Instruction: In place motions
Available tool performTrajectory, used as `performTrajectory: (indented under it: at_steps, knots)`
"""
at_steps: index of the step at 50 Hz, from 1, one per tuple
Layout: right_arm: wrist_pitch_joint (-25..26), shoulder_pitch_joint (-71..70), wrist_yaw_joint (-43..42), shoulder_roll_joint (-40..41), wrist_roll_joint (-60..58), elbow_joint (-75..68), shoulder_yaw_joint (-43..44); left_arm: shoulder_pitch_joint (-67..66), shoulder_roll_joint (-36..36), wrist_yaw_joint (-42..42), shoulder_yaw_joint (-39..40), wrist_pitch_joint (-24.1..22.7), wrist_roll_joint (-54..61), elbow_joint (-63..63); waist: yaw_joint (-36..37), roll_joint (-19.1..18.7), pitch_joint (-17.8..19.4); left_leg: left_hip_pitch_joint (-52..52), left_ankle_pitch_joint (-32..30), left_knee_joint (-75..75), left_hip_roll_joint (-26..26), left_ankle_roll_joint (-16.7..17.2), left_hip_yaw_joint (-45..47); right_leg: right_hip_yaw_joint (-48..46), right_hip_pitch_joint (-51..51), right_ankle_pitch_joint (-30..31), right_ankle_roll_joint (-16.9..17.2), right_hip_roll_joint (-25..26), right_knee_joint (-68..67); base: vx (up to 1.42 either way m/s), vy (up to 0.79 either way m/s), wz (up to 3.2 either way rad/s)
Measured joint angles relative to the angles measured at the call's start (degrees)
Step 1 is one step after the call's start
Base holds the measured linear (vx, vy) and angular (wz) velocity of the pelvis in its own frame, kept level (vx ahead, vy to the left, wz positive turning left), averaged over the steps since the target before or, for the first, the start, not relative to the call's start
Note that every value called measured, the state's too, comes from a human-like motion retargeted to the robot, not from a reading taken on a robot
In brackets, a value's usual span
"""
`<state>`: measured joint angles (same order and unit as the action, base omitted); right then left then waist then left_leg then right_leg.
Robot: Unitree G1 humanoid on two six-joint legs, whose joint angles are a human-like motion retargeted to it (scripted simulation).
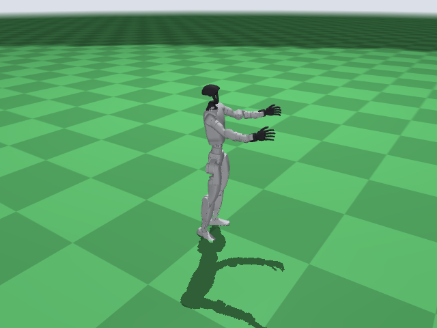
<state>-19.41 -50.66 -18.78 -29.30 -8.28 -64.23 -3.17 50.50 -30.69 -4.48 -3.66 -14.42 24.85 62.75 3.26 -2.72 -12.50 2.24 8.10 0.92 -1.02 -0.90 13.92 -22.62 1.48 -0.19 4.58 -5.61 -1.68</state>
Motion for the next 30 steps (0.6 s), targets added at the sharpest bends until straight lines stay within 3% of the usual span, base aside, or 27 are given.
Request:
performTrajectory:
  at_steps: [6, 10, 17, 22, 30]
  knots:
    - [-3.28, 14.11, 5.1, 9.9, -1.1, -10.58, 6.86, -15.5, 5.86, 1.06, 3.07, 8.18, -19.02, 8.04, -0.9, 0.06, 2.8, -1.22, -0.2, 0.06, -0.32, -0.06, -0.18, -0.17, 1.34, 0.12, -0.09, -0.28, -0.01, 0.0, 0.0, 0.0]
    - [-2.69, 22.61, 7.67, 13.36, -0.64, -18.17, 8.63, -24.46, 8.98, 1.69, 6.25, 11.31, -24.11, 15.01, -1.62, 0.02, 4.52, -1.32, -0.36, -0.05, -0.31, 0.07, -0.08, -0.16, 1.34, 0.24, -0.16, -0.43, 0.02, 0.0, 0.0, 0.0]
    - [2.42, 34.95, 14.4, 15.11, -4.62, -29.1, 8.18, -38.93, 11.82, 1.21, 8.96, 12.15, -23.78, 20.03, -3.36, -0.02, 8.92, -2.06, -0.51, -0.17, -0.09, 0.19, -0.07, -0.23, 1.99, 0.38, -0.14, -0.41, 0.03, 0.0, 0.0, 0.0]
    - [8.99, 42.01, 19.85, 14.8, -11.87, -33.18, 6.67, -46.09, 13.32, 0.13, 7.65, 11.06, -29.15, 21.88, -3.42, 0.25, 11.74, -2.92, -0.49, -0.3, -0.01, 0.18, 0.13, -0.04, 2.68, 0.44, -0.11, -0.36, 0.07, 0.0, 0.0, 0.0]
    - [13.14, 52.96, 22.8, 16.78, -10.46, -33.18, 5.3, -56.38, 20.59, 2.21, 5.2, 12.88, -32.32, 23.8, -3.85, 0.73, 11.71, -2.65, -0.33, -0.53, -0.07, 0.17, 0.17, 0.18, 2.28, 0.34, 0.18, -0.46, 0.17, 0.07, -0.01, -0.03]
